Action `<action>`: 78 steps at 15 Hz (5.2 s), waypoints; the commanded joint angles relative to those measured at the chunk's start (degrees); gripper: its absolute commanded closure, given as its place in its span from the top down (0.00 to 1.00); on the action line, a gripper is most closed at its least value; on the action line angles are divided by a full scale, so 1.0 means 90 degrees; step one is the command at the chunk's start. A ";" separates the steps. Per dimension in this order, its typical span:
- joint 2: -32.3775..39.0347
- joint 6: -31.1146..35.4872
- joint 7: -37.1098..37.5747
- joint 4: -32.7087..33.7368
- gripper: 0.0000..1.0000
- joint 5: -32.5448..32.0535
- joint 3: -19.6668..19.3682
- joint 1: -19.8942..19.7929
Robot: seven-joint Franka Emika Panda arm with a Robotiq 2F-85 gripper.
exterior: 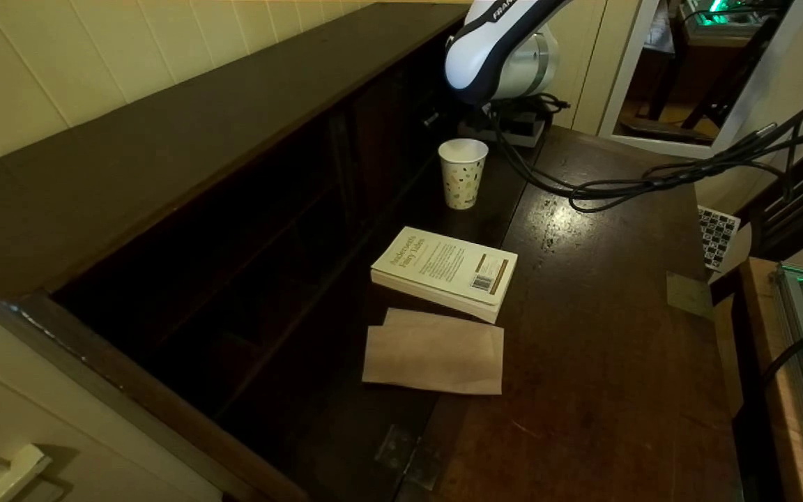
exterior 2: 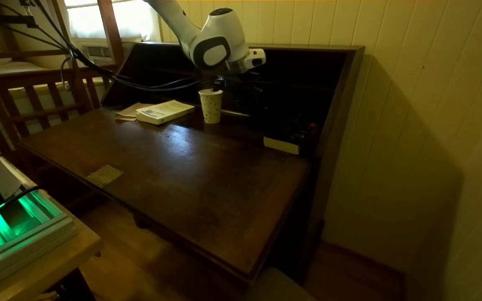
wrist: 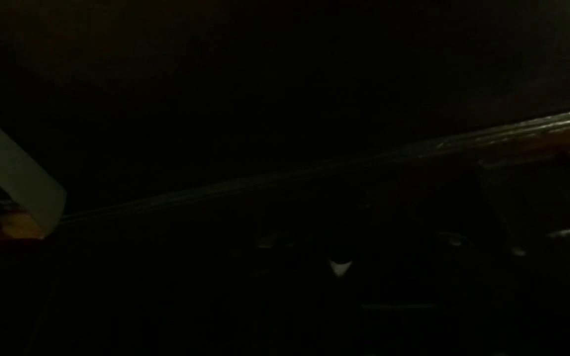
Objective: Put the marker inside the cup
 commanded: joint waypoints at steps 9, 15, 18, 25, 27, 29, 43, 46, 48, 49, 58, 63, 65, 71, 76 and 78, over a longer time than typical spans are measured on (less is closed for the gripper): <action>0.0188 -0.0131 0.0825 0.0333 0.63 -0.0166 -0.0430 0.0393; 0.0399 -0.0115 0.0998 0.0600 0.65 -0.0185 -0.0534 0.0491; 0.0523 -0.0075 0.1024 0.0711 0.66 -0.0183 -0.0539 0.0517; 0.0754 -0.0011 0.1076 0.0970 0.68 -0.0141 -0.0483 0.0482; 0.0793 -0.0021 0.1103 0.1033 0.68 -0.0140 -0.0484 0.0485; 0.0828 -0.0021 0.1118 0.1075 0.67 -0.0134 -0.0476 0.0486; 0.0964 -0.0210 0.1164 0.1323 0.07 -0.0181 -0.0469 0.0530; 0.0971 -0.0404 0.1188 0.1372 0.05 -0.0276 -0.0587 0.0602; 0.0921 -0.0625 0.1214 0.1372 0.05 -0.0367 -0.0686 0.0662; 0.0892 -0.0733 0.1211 0.1376 0.05 -0.0402 -0.0718 0.0679; 0.0524 -0.1015 0.1171 0.0944 0.05 -0.0399 -0.0759 0.0742; 0.0131 -0.1098 0.1263 0.0443 0.05 -0.0380 -0.0797 0.0790; -0.0057 -0.1141 0.1328 0.0189 0.05 -0.0390 -0.0837 0.0833; -0.0518 -0.1311 0.1569 -0.0358 0.05 -0.0412 -0.0948 0.1049; -0.0870 -0.1303 0.1634 -0.0717 0.05 -0.0564 -0.1186 0.1230; -0.1069 -0.1296 0.1678 -0.0937 0.05 -0.0680 -0.1313 0.1309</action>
